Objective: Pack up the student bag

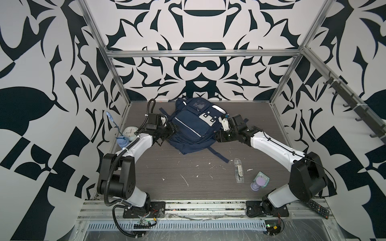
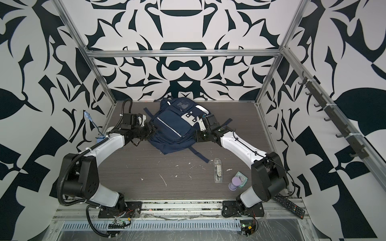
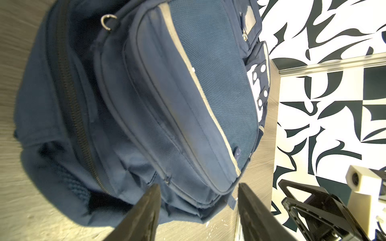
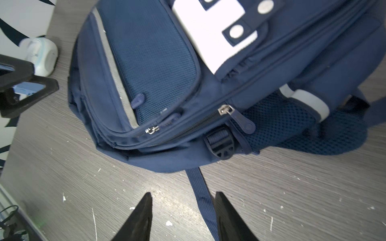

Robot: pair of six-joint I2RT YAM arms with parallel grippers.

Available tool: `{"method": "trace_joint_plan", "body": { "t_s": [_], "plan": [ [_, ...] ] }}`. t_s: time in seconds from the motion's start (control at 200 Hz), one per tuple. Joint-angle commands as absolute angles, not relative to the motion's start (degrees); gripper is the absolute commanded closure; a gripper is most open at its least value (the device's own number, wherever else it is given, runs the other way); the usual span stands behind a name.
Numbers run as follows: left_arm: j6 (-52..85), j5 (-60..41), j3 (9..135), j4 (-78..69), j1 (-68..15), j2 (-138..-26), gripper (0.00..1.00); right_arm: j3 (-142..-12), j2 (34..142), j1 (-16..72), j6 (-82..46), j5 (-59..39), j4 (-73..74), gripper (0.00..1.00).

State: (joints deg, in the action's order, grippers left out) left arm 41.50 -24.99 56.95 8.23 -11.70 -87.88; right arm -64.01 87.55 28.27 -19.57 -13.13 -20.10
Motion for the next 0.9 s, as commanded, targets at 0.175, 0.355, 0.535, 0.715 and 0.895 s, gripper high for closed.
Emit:
{"method": "trace_joint_plan", "body": {
  "t_s": [0.175,0.355,0.535,0.715,0.895],
  "plan": [
    [43.3,-25.3,62.0,7.2,-18.4,-93.4,0.37,-66.9,89.9,28.9,-20.6,-15.3,-16.5,0.46],
    [47.0,-25.8,60.0,2.8,-20.7,-95.4,0.37,-68.0,92.4,28.9,-20.9,-16.0,-15.6,0.35],
    [49.8,-25.6,57.9,-0.8,-22.4,-96.4,0.37,-68.7,95.2,28.9,-21.7,-18.5,-13.1,0.33],
    [51.4,-26.0,56.2,-1.9,-23.0,-95.3,0.39,-71.0,98.3,28.8,-22.1,-20.1,-11.3,0.32],
    [51.6,-25.1,52.8,-1.7,-23.1,-91.5,0.39,-73.3,101.0,28.9,-21.5,-21.3,-10.3,0.32]
  ]
}}
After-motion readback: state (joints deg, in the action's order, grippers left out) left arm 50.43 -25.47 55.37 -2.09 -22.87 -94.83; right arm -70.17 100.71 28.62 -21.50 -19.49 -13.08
